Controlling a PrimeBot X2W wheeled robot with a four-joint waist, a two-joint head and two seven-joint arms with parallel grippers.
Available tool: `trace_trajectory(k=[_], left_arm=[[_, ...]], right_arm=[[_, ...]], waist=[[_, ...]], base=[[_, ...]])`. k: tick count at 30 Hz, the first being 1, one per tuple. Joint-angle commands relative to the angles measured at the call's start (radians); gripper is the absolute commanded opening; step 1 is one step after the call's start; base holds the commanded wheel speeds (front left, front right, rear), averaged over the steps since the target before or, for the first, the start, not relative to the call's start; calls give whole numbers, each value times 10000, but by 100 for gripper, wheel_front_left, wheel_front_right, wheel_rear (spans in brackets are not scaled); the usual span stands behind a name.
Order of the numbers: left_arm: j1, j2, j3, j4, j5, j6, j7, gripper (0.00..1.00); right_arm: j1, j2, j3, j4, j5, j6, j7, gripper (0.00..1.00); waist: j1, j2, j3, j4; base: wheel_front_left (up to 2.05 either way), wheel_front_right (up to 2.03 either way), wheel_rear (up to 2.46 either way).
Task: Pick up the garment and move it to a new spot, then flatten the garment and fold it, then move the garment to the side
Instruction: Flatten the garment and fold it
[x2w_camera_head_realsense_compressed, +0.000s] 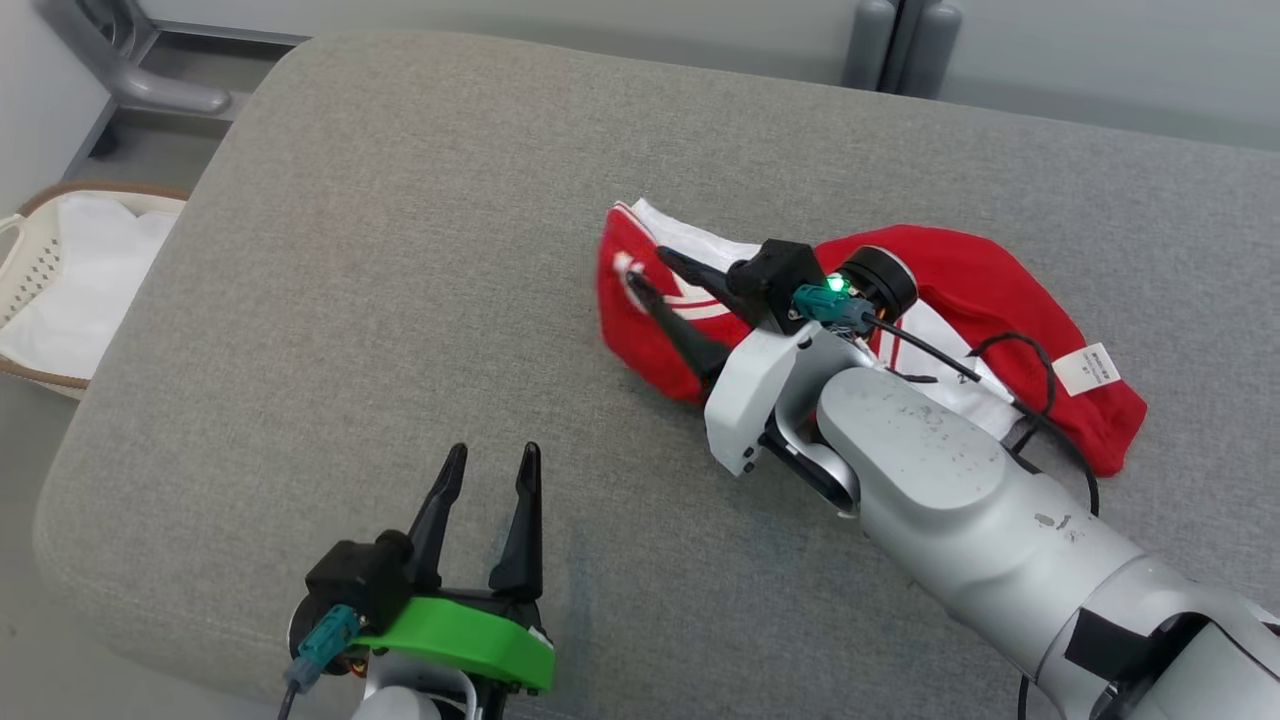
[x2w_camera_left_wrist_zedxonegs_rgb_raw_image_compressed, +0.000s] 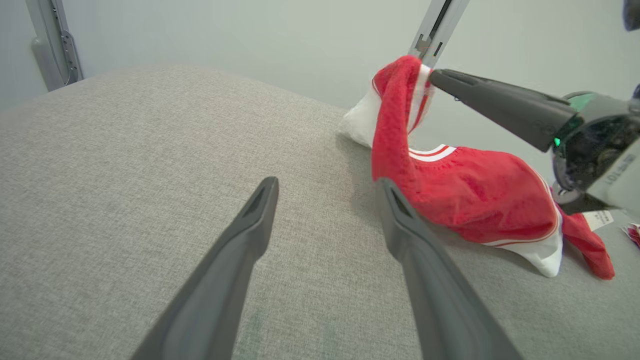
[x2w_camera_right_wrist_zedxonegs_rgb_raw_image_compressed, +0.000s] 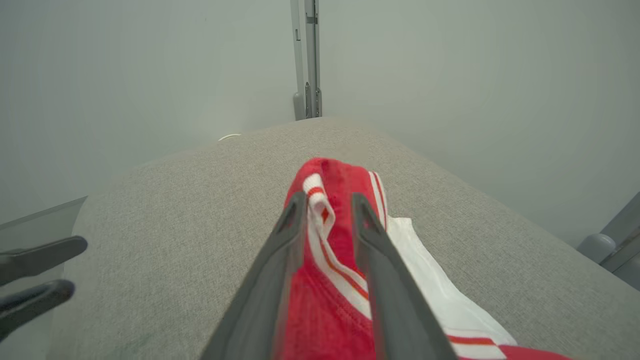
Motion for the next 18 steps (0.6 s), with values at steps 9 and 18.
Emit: trace_trajectory(k=[9,18], left_arm=[[-42,19,572,105,313,-26,-3,100],[338,21,1219,123,781,-165,-3,100]], right_arm=[[-142,-40,-544,-705,-24,-16,-101,100],[1442,-38,-3331,-1503,-2161,-16,-106,100]], waist=[[0,0,-337,-994],[0,0,-1010,-1995]], base=[[0,0,0],[0,0,0]])
